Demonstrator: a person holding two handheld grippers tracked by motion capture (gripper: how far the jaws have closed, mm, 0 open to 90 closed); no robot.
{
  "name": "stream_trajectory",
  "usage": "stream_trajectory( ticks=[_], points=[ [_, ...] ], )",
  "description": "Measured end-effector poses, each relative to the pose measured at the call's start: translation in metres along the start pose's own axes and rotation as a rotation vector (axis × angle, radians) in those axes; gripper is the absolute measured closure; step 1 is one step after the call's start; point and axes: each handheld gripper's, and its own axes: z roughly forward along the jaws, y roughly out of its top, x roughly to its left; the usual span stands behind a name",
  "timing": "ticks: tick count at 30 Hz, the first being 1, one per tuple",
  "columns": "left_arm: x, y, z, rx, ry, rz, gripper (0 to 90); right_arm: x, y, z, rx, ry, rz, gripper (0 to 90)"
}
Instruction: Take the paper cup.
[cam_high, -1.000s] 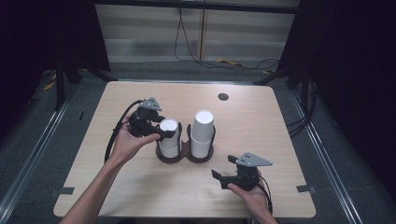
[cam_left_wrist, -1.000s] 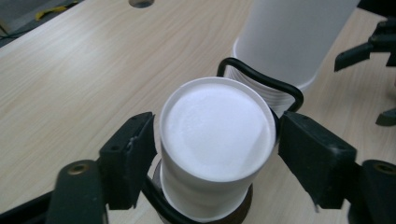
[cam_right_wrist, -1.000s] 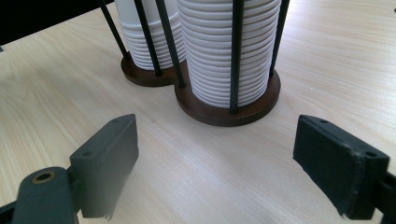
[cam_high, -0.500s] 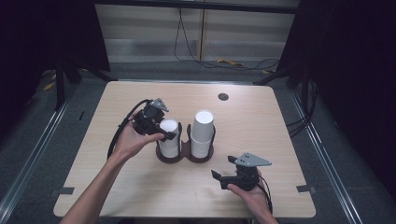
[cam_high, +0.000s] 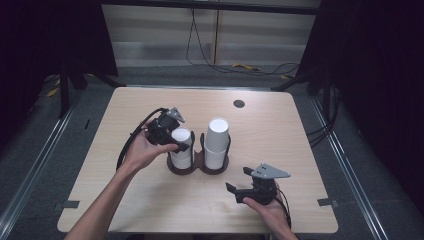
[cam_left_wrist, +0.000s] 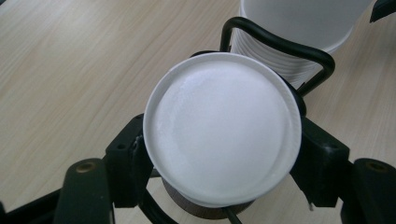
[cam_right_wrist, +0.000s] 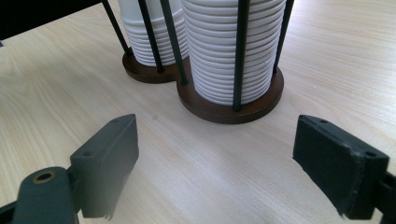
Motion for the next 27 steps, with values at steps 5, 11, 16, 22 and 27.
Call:
stream_trajectory(
  ticks=[5,11,16,22,27],
  points=[
    [0.0,0.0,-0.003,-0.006,-0.006,-0.002,31.4,-0.001,0.0,0.0,0.0,0.0,0.008,14.1],
    [0.0,0.001,-0.007,-0.025,-0.002,0.002,32.2,0.0,0.0,0.001,0.002,0.003,0.011,14.1],
    [0.001,0.001,-0.009,-0.036,-0.001,-0.001,32.6,-0.001,0.0,0.001,0.004,0.006,0.016,14.2],
    [0.0,0.002,-0.018,-0.055,-0.001,0.006,32.8,-0.001,0.0,0.001,0.004,0.006,0.016,14.1],
    [0.0,0.002,-0.023,-0.081,-0.001,-0.002,32.7,-0.001,0.0,0.001,0.004,0.006,0.015,14.2]
  ],
)
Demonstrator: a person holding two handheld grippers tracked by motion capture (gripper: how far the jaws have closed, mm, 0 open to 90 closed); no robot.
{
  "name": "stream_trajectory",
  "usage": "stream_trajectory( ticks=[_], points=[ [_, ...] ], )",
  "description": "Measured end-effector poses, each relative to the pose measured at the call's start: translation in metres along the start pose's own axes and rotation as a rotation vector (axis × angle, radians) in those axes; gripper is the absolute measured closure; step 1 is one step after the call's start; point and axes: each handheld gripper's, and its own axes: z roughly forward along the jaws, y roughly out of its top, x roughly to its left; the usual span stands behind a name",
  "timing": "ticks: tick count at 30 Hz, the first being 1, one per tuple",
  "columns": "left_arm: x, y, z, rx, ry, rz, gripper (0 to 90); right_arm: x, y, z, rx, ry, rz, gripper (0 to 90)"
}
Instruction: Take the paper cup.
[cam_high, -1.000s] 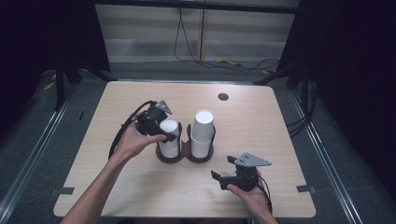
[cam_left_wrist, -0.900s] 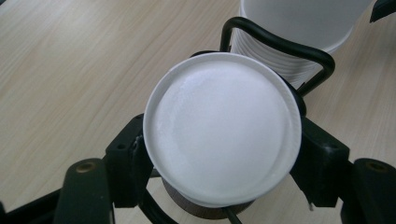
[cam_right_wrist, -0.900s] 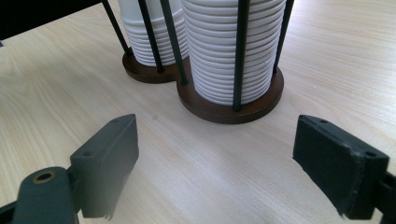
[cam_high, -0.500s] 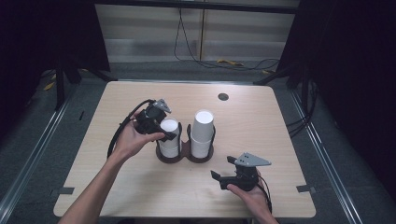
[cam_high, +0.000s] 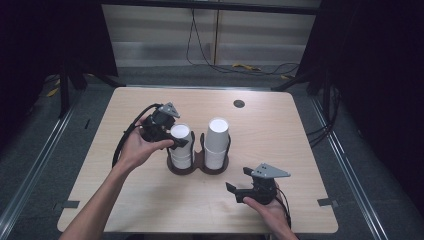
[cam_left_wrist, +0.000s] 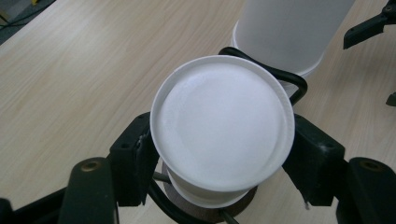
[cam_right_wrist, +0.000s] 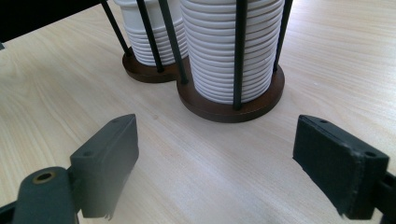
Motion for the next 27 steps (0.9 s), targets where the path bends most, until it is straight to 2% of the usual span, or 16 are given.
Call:
stream_trajectory(
  ticks=[7,9,15,17,18,19,20,27],
  points=[
    [-0.001,0.0,-0.007,-0.029,0.004,0.005,32.6,0.0,0.0,0.0,0.0,-0.006,0.007,14.2],
    [-0.002,0.0,-0.008,-0.044,0.009,-0.011,32.6,0.0,0.0,0.0,0.0,-0.004,0.008,14.1],
    [-0.002,0.0,-0.014,-0.053,0.006,-0.008,32.7,0.0,0.0,-0.001,-0.002,-0.007,0.007,14.1],
    [-0.002,0.0,-0.015,-0.058,0.019,-0.011,32.7,0.0,0.0,0.0,0.0,-0.005,0.01,14.2],
    [-0.002,0.0,-0.017,-0.049,0.016,0.0,32.7,0.0,0.0,0.0,0.001,-0.004,0.01,14.1],
    [-0.003,0.001,-0.017,-0.057,0.02,-0.01,32.7,0.0,0.0,0.0,0.001,-0.006,0.01,14.1],
    [-0.002,0.001,-0.019,-0.051,0.023,0.003,32.8,0.0,0.0,0.0,0.0,-0.005,0.01,14.2],
    [-0.003,0.0,-0.023,-0.088,0.02,-0.019,32.8,0.0,0.0,-0.001,0.0,-0.006,0.012,14.3]
  ],
)
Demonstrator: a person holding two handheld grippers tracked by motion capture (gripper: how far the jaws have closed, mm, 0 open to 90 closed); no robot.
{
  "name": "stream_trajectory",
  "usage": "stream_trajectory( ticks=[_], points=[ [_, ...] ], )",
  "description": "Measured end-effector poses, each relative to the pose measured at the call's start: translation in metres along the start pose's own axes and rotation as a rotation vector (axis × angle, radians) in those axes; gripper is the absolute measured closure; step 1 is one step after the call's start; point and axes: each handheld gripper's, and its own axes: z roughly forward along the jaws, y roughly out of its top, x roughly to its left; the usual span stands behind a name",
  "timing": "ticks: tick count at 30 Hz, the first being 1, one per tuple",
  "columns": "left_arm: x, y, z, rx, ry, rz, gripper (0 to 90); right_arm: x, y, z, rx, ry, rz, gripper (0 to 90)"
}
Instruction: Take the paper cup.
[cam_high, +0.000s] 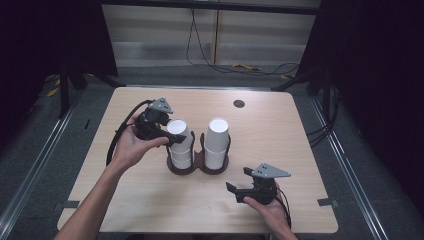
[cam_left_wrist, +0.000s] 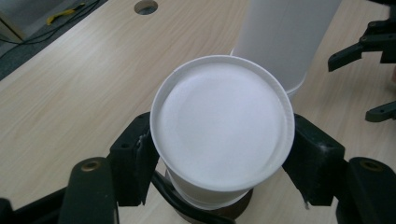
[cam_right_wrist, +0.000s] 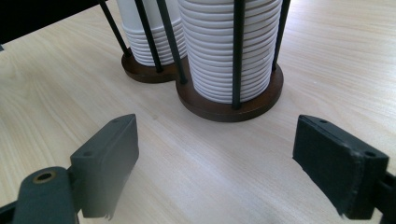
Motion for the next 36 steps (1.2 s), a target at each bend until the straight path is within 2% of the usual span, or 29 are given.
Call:
stream_trajectory(
  ticks=[3,10,12,16,19,22,23,25,27,30,31,32,36],
  points=[
    [0.0,0.0,-0.003,-0.008,-0.003,-0.011,32.8,0.0,0.0,0.0,-0.001,-0.001,0.001,14.4],
    [0.0,0.002,-0.01,-0.022,0.0,-0.007,32.8,0.0,0.001,0.0,-0.01,0.001,0.0,14.7],
    [0.001,0.003,-0.012,-0.015,0.004,0.008,32.8,0.0,0.001,-0.001,-0.013,0.003,0.0,14.6],
    [0.001,0.003,-0.015,-0.038,0.0,-0.016,32.9,0.0,0.001,-0.001,-0.013,0.0,0.001,14.6],
    [0.001,0.003,-0.016,-0.038,0.002,-0.012,33.0,0.0,0.001,0.0,-0.013,0.0,0.001,14.7],
    [0.0,0.003,-0.019,-0.058,-0.001,-0.017,33.0,0.0,0.001,0.0,-0.014,0.003,0.0,14.6],
    [0.0,0.003,-0.02,-0.061,0.003,-0.006,33.0,0.0,0.001,0.0,-0.013,0.003,0.0,14.6],
    [-0.002,0.003,-0.021,-0.074,0.001,-0.022,33.0,0.0,0.001,0.0,-0.013,0.005,0.001,14.7],
    [-0.001,0.003,-0.023,-0.084,0.004,-0.013,33.0,0.0,0.001,0.0,-0.013,0.004,0.0,14.6],
    [-0.002,0.002,-0.027,-0.117,0.003,-0.022,33.0,0.0,0.001,0.0,-0.014,0.004,0.001,14.6],
    [-0.003,0.002,-0.029,-0.119,0.004,-0.021,32.9,0.0,0.001,-0.001,-0.013,0.004,0.0,14.6],
    [-0.003,0.001,-0.03,-0.115,0.004,-0.002,32.9,0.0,0.001,-0.001,-0.014,0.004,0.0,14.7],
    [-0.007,-0.001,-0.032,-0.147,0.011,0.001,32.8,0.0,0.001,-0.001,-0.013,-0.001,0.001,14.7]
  ],
)
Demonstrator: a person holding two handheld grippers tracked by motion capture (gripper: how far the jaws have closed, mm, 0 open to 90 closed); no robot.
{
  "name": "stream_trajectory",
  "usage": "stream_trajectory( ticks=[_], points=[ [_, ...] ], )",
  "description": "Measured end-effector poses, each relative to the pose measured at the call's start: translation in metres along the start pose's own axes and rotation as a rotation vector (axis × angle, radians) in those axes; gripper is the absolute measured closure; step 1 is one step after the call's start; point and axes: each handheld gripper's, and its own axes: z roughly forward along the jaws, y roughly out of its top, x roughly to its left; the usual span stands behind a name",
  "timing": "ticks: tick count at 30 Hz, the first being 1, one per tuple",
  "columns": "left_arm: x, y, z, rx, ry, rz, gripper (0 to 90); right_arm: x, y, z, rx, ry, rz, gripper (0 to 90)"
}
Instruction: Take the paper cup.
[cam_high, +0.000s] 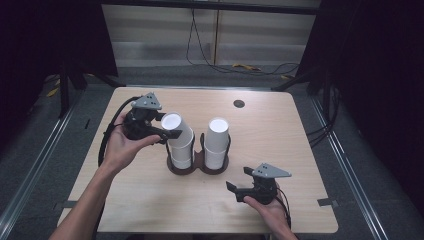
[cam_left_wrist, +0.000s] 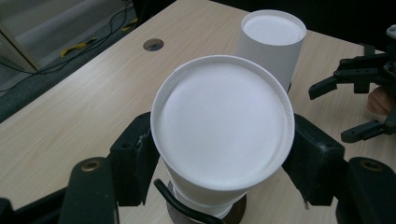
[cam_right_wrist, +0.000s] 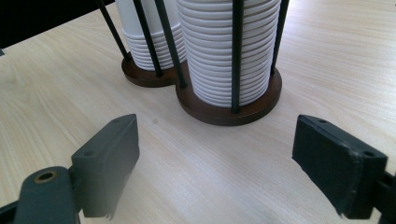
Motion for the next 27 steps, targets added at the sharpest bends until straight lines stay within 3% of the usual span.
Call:
stream_trajectory(
  ticks=[9,14,16,18,27],
  points=[
    [-0.007,-0.006,-0.01,-0.085,-0.012,0.002,32.8,0.0,0.0,0.0,-0.003,-0.003,-0.003,14.7],
    [-0.009,-0.013,-0.014,-0.111,-0.028,-0.023,32.8,0.0,0.0,0.0,-0.008,0.002,-0.003,14.7],
    [-0.011,-0.014,-0.016,-0.108,-0.016,-0.006,32.9,0.0,0.0,0.0,-0.007,0.003,-0.004,14.7],
    [-0.013,-0.016,-0.019,-0.135,-0.041,-0.019,32.9,0.001,0.001,0.0,-0.001,0.003,0.002,14.6],
    [-0.022,-0.027,-0.023,-0.16,-0.043,-0.023,32.8,0.002,0.001,0.0,-0.006,0.003,0.002,15.1]
  ],
)
